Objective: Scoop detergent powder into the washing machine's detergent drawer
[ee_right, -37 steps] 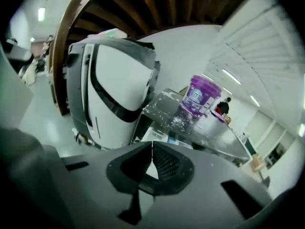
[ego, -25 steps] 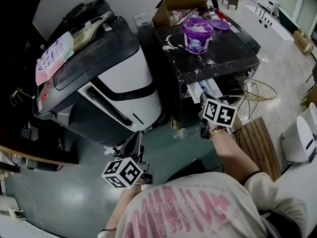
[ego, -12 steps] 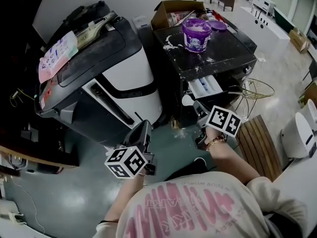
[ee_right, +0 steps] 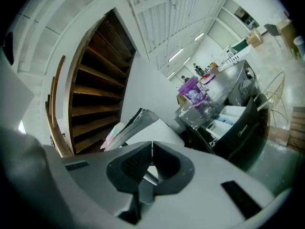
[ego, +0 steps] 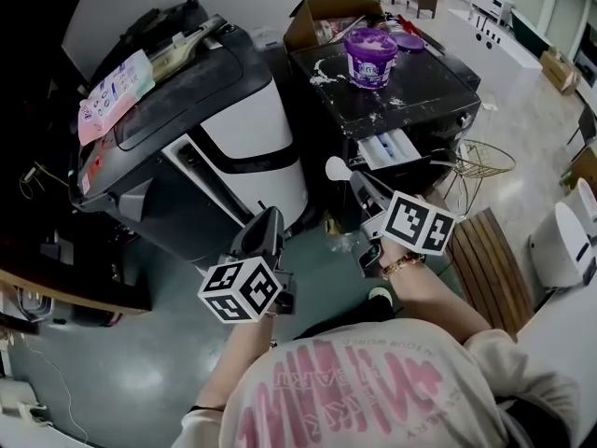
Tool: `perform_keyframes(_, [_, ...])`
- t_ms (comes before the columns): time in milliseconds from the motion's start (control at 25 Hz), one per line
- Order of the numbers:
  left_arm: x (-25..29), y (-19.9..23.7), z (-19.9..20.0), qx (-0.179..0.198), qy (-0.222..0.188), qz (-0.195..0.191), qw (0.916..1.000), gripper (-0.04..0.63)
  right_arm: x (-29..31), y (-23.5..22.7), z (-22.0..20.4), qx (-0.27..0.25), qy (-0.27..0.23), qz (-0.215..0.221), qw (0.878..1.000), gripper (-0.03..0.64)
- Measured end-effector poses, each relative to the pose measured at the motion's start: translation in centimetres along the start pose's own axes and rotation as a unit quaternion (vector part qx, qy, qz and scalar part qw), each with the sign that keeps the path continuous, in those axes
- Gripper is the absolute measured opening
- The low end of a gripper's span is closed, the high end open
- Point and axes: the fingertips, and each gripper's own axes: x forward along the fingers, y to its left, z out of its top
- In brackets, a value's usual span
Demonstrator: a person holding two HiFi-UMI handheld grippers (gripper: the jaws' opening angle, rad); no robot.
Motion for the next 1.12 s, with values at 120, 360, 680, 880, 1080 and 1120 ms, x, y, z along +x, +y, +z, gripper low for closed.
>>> perform_keyframes(120, [-0.4, -0.3, 0.5, 0.004, -0.007, -0.006, 0.9999, 0.002, -0.4, 1.1, -0.2, -0.043, -0.003, -0.002, 0.999, 0.005])
perform_keyframes(360, [-0.7, -1.5, 0.9, 0.007, -0.012, -0.031, 0.9994, 0.002, -1.3, 1.7, -0.5, -0.101, -0.002, -0.017, 0.995, 0.005])
perform_keyframes(680, [-0.5, -1.8, 0.0, -0.006, -0.005, -0.047, 0.9989, 0.002, -2.1, 1.2, -1.6, -0.129, 0.014, -0.037, 0.991, 0.005])
perform_keyframes(880, [-0.4, -1.6, -0.8, -0.016, 0.002, -0.054, 0.9984, 0.002, -2.0, 0.8, -2.3, -0.137, 0.023, -0.045, 0.989, 0.005])
perform_keyframes(1080, [-0.1, -1.5, -0.9, -0.018, 0.002, -0.059, 0.9981, 0.002, -1.9, 0.4, -2.7, -0.147, 0.031, -0.053, 0.987, 0.005])
perform_keyframes(1120, [-0.1, -1.5, -0.9, -0.018, 0.003, -0.06, 0.998, 0.002, -2.0, 0.4, -2.8, -0.148, 0.031, -0.055, 0.987, 0.005])
